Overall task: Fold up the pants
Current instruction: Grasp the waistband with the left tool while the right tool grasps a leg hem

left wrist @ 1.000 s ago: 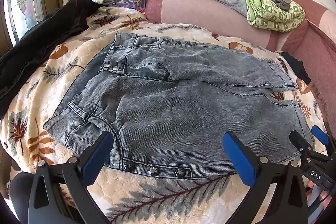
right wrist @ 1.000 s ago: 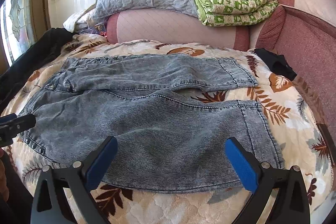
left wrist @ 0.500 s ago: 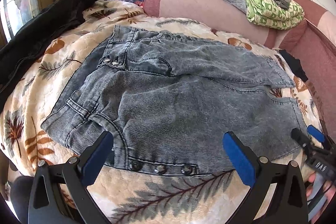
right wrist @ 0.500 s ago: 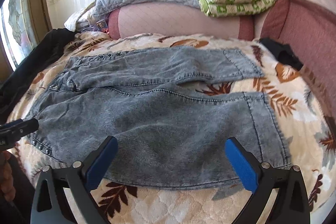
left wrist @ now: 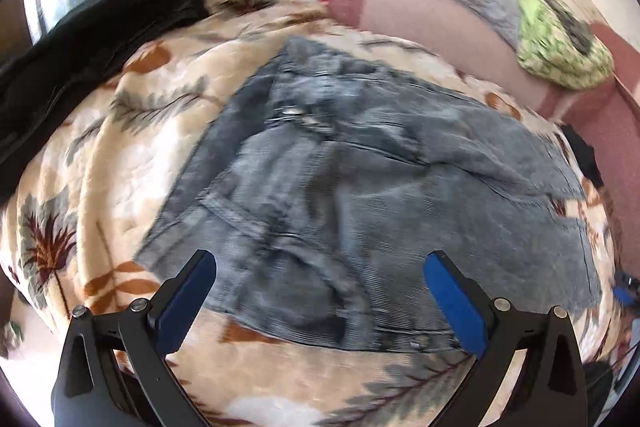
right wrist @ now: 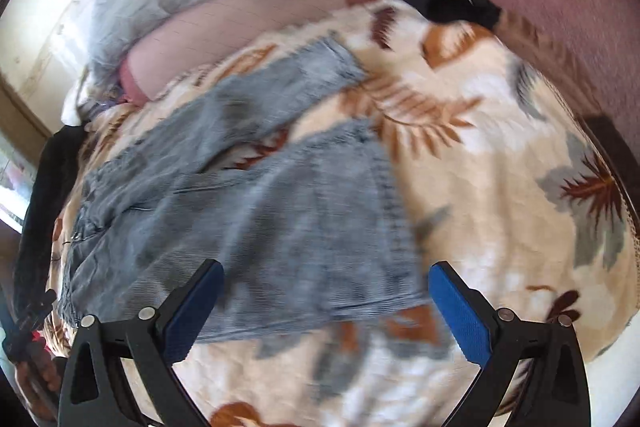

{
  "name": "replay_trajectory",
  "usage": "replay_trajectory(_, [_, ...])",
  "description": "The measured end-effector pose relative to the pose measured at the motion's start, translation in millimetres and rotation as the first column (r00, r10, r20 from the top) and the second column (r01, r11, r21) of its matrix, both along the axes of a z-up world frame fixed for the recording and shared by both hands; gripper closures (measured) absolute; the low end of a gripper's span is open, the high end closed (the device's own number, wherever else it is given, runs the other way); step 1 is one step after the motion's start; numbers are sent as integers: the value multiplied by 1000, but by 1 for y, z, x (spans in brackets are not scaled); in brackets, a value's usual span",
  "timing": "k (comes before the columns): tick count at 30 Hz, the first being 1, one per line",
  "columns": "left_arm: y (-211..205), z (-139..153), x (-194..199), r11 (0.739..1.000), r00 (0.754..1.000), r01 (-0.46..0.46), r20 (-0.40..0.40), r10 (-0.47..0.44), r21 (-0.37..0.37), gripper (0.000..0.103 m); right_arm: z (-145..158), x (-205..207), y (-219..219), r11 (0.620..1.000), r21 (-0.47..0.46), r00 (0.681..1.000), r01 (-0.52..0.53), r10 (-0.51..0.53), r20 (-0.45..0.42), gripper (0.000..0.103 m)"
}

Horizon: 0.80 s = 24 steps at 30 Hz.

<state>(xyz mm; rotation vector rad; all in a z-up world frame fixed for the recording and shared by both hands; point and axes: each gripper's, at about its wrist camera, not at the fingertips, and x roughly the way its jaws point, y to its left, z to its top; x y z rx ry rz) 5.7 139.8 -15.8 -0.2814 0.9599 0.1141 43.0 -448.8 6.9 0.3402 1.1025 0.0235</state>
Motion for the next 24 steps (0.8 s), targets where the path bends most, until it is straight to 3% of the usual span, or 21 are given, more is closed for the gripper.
replay_trajectory(5, [25, -15, 3, 998, 996, -64, -58, 64, -2, 0, -24, 12, -14, 1000, 11, 995, 4, -3, -97, 3])
replay_trajectory(8, [31, -31, 9, 998, 992, -58, -113, 59, 13, 0, -37, 14, -16, 1000, 3, 991, 16, -15, -135, 27])
replay_trajectory(11, [30, -40, 10, 999, 989, -39, -141, 43, 33, 0, -39, 12, -12, 997, -72, 990, -10, 0, -140, 48])
replay_trajectory(14, [29, -33, 7, 999, 992, -31, -123, 36, 39, 0, -36, 10, -13, 994, -105, 989, -30, 14, -145, 73])
replay_trajectory(18, [55, -10, -3, 994, 995, -91, -44, 88, -64, 0, -35, 11, -12, 991, -122, 988, -58, 39, -152, 76])
replay_trajectory(21, [73, -13, -4, 985, 993, -109, -67, 101, -136, 0, -31, 13, -6, 986, -146, 988, -77, 56, -143, 76])
replay_trajectory(23, [78, -19, -1, 981, 992, -104, -93, 89, -163, 9, -31, 13, -4, 984, -155, 988, -86, 64, -141, 76])
replay_trajectory(24, [79, -21, 2, 982, 993, -80, -102, 63, -170, 29, -31, 13, -5, 984, -154, 988, -87, 64, -144, 76])
